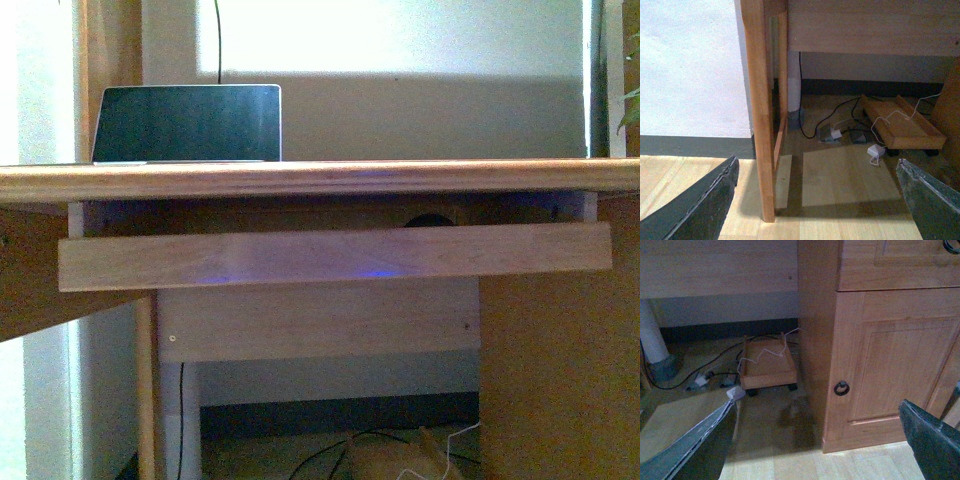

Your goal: Place mouse

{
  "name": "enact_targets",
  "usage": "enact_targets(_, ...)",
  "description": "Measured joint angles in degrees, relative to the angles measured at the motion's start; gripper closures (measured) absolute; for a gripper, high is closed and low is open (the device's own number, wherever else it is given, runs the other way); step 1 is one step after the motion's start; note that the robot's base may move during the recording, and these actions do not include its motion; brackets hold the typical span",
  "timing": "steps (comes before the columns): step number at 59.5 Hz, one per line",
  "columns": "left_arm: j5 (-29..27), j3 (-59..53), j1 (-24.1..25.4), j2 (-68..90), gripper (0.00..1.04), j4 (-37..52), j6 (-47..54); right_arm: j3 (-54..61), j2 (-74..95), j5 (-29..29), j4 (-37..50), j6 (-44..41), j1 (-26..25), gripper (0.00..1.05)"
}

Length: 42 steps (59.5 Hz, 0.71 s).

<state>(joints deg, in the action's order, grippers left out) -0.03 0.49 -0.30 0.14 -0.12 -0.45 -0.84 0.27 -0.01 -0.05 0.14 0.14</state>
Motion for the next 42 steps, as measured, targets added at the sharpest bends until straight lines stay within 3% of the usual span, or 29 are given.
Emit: enact_targets(42,0.0,0.0,0.0,0.0,0.08,0.0,0.0,0.0,0.0,0.0,0.0,0.0,0.0,0.07)
